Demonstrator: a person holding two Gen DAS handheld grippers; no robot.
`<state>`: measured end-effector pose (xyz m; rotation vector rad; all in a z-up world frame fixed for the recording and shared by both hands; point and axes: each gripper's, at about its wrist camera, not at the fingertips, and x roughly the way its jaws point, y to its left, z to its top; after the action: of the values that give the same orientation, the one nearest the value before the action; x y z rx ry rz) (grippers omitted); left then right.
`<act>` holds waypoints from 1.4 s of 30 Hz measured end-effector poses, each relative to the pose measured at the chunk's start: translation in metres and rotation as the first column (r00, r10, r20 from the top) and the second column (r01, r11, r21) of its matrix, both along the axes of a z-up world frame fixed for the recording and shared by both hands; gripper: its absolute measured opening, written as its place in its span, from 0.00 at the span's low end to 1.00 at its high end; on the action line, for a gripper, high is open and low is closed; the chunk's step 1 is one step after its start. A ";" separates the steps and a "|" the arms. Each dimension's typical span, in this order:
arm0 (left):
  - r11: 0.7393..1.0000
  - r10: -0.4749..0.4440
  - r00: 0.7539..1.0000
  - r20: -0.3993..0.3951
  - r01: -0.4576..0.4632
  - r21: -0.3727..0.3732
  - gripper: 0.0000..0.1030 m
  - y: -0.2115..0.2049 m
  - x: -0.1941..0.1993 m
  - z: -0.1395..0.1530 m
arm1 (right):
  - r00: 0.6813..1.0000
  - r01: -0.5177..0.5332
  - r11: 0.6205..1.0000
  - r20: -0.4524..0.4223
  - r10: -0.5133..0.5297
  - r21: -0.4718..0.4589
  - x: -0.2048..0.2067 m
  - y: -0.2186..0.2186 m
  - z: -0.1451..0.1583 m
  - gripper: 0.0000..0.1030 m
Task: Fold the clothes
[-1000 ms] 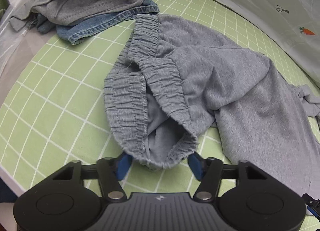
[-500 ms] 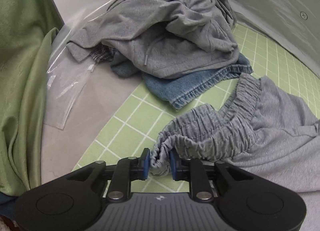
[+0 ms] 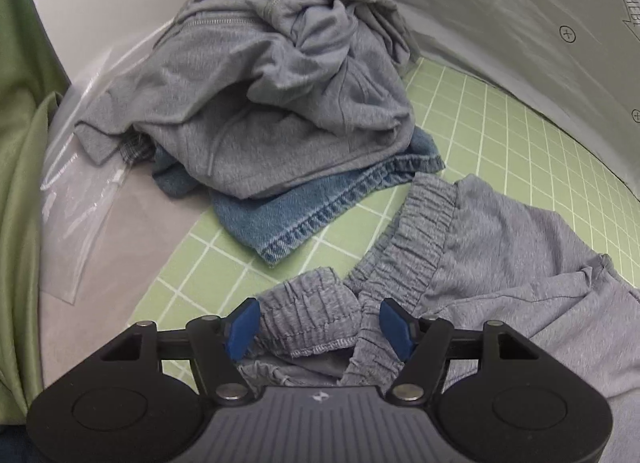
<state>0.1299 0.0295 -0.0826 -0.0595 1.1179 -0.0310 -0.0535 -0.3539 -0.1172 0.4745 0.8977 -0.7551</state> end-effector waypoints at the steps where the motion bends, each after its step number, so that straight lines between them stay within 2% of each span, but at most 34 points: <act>1: 1.000 0.014 1.000 -0.014 -0.014 -0.008 0.66 0.003 0.001 -0.003 | 1.000 -0.001 1.000 -0.002 0.001 0.000 0.004 -0.002 -0.001 0.78; 4: 1.000 0.026 1.000 -0.008 -0.026 -0.018 0.66 0.005 0.005 0.001 | 1.000 -0.002 1.000 -0.005 0.002 -0.001 0.017 -0.011 -0.003 0.78; 7: 1.000 -0.001 1.000 0.014 0.001 -0.009 0.66 -0.002 0.017 0.007 | 0.999 0.023 1.000 0.024 -0.023 -0.005 0.027 -0.027 0.000 0.78; 15: 0.995 -0.103 0.995 -0.005 0.103 -0.019 0.70 -0.052 0.067 -0.007 | 0.988 0.074 0.996 0.129 -0.081 0.057 0.076 -0.088 -0.001 0.81; 22: 0.991 -0.131 0.990 -0.045 0.133 0.021 0.70 -0.086 0.097 -0.029 | 0.988 0.122 0.986 0.076 -0.131 0.109 0.111 -0.116 -0.027 0.81; 27: 0.988 -0.143 0.987 -0.066 0.146 0.042 0.70 -0.099 0.104 -0.039 | 0.994 0.102 0.990 0.029 -0.105 0.094 0.117 -0.119 -0.034 0.79; 29: 0.987 -0.145 0.987 -0.073 0.149 0.056 0.67 -0.102 0.106 -0.042 | 0.996 0.082 0.994 0.010 -0.083 0.074 0.119 -0.118 -0.035 0.75; 30: 0.987 -0.144 0.987 -0.073 0.149 0.060 0.62 -0.104 0.106 -0.043 | 0.997 0.070 0.995 0.003 -0.071 0.065 0.120 -0.118 -0.035 0.74; 33: 0.987 -0.146 0.987 -0.070 0.150 0.061 0.55 -0.106 0.107 -0.043 | 0.999 0.048 0.998 -0.004 -0.048 0.039 0.121 -0.118 -0.034 0.55; 35: 0.986 -0.150 0.986 -0.070 0.155 0.062 0.52 -0.107 0.107 -0.043 | 0.999 0.035 0.999 0.000 -0.035 0.030 0.121 -0.118 -0.032 0.27; 37: 0.986 -0.152 0.987 -0.048 0.155 0.064 0.47 -0.108 0.108 -0.037 | 1.000 0.026 0.999 0.016 -0.026 0.035 0.120 -0.120 -0.031 0.12; 38: 0.986 -0.152 0.988 -0.033 0.154 0.066 0.44 -0.107 0.109 -0.033 | 1.000 0.021 0.999 0.023 -0.021 0.033 0.120 -0.120 -0.030 0.06; 40: 0.986 -0.153 0.988 -0.003 0.153 0.069 0.37 -0.107 0.110 -0.026 | 0.999 0.005 1.000 0.037 -0.005 0.017 0.120 -0.119 -0.027 0.05; 42: 0.986 -0.153 0.988 0.026 0.151 0.071 0.22 -0.107 0.111 -0.018 | 0.998 -0.011 1.000 0.057 0.012 -0.013 0.122 -0.120 -0.020 0.05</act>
<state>0.2412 -0.0776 -0.1006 0.0883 1.0893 -0.1293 0.0682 -0.4737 -0.1369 0.4774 0.8411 -0.7331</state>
